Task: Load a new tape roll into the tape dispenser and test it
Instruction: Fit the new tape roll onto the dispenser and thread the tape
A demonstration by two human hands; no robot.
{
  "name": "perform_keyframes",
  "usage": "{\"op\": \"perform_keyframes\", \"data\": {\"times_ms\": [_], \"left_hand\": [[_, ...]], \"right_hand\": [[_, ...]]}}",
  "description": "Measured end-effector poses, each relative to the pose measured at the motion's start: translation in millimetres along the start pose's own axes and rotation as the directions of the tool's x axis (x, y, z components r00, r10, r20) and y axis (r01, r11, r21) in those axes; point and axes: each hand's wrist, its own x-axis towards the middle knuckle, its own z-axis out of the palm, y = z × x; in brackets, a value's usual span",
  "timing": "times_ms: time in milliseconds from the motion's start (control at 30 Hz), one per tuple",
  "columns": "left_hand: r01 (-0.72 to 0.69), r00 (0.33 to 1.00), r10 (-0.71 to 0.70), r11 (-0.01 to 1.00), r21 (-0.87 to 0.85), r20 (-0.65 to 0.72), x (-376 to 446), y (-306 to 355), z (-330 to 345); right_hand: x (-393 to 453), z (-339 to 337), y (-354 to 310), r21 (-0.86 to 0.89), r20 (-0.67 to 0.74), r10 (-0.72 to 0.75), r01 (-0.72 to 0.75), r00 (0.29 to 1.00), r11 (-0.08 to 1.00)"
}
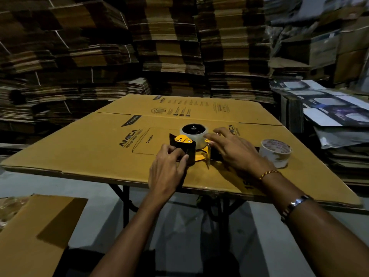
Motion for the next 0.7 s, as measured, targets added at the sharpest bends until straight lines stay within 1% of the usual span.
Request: {"op": "perform_keyframes", "data": {"times_ms": [67, 200, 300, 367, 467, 600, 700], "left_hand": [[-0.019, 1.0, 0.018, 0.999, -0.036, -0.006, -0.3, -0.1, -0.6], [-0.067, 0.997, 0.072, 0.979, -0.195, 0.016, 1.9, -6.3, -11.4], [-0.066, 0.995, 0.084, 0.957, -0.282, 0.055, -0.4, -7.9, -23.2], [-0.073, 0.991, 0.103, 0.95, -0.303, 0.086, -2.2, -9.5, -27.9], [-0.144, 0.98, 0.178, 0.944, -0.298, 0.093, -2.1, -13.6, -32.6], [-0.105, 0.981, 0.159, 0.917, -0.385, 0.11, -3.8, -19.6, -38.7], [-0.103, 0.978, 0.161, 0.922, -0.373, 0.129, 2.7, -26.6, -44.3]], "right_hand": [[-0.4, 0.2, 1.1, 0.015, 0.01, 0.003, -0.003, 1.0, 1.0], [1.3, 1.4, 4.7, 0.012, 0.006, -0.016, 0.015, 1.0, 1.0], [2.7, 3.1, 7.1, 0.022, 0.006, -0.017, 0.016, 1.0, 1.0], [3.7, 3.9, 8.3, 0.032, 0.007, -0.015, 0.015, 1.0, 0.999], [4.0, 3.2, 8.7, 0.051, 0.017, -0.022, 0.021, 1.0, 0.998], [3.4, 1.6, 9.5, 0.053, 0.032, -0.034, 0.032, 0.999, 0.998], [2.1, 1.9, 10.1, 0.063, 0.019, -0.046, 0.044, 0.999, 0.997]]}}
